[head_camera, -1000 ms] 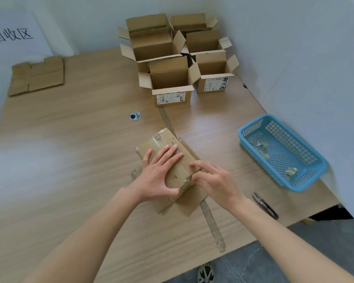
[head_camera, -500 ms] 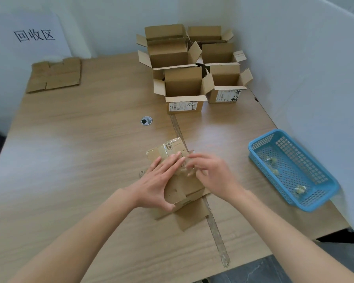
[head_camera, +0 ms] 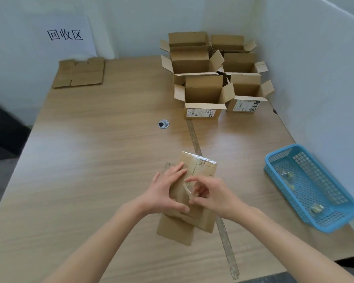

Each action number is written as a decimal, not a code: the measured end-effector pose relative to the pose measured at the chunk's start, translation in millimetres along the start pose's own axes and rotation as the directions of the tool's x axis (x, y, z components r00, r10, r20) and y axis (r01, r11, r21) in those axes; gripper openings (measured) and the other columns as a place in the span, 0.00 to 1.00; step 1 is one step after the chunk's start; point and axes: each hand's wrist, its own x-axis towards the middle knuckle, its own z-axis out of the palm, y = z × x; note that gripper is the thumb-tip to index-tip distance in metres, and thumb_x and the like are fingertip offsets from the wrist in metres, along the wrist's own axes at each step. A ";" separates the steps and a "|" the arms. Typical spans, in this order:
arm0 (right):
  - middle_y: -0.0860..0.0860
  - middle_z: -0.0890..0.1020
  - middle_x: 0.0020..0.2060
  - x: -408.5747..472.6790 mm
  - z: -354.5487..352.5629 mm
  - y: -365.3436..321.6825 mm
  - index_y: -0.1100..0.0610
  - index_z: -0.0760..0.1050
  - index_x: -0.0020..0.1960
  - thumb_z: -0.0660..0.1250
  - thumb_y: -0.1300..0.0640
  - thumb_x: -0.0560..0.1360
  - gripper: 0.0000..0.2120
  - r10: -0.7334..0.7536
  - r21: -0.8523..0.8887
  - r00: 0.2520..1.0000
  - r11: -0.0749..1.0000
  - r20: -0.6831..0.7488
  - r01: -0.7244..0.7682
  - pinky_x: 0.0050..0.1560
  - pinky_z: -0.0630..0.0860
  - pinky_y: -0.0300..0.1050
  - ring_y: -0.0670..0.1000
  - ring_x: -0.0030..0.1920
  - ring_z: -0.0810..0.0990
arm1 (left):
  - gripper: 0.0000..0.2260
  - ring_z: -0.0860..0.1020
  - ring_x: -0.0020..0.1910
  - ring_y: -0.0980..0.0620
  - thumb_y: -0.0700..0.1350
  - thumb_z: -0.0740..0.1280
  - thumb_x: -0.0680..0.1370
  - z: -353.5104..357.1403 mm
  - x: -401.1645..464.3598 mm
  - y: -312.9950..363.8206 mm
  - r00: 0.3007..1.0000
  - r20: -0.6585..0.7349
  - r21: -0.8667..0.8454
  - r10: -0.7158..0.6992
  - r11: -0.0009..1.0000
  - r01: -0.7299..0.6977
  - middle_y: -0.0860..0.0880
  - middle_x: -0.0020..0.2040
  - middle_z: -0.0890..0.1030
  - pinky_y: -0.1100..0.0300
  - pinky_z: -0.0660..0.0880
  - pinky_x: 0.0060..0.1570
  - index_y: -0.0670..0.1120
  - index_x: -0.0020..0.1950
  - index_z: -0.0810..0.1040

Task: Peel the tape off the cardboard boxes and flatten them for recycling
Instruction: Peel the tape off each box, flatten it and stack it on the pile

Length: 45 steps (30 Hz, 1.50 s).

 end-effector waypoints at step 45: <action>0.39 0.83 0.49 -14.9 4.6 25.8 0.49 0.79 0.42 0.78 0.49 0.72 0.09 -0.001 -0.223 0.912 0.970 -0.410 -0.100 0.47 0.77 0.33 0.40 0.44 0.81 | 0.68 0.41 0.82 0.46 0.87 0.51 0.57 45.3 -8.7 29.5 0.986 -0.081 0.522 -0.142 0.837 0.164 0.45 0.83 0.43 0.37 0.38 0.78 0.42 0.83 0.43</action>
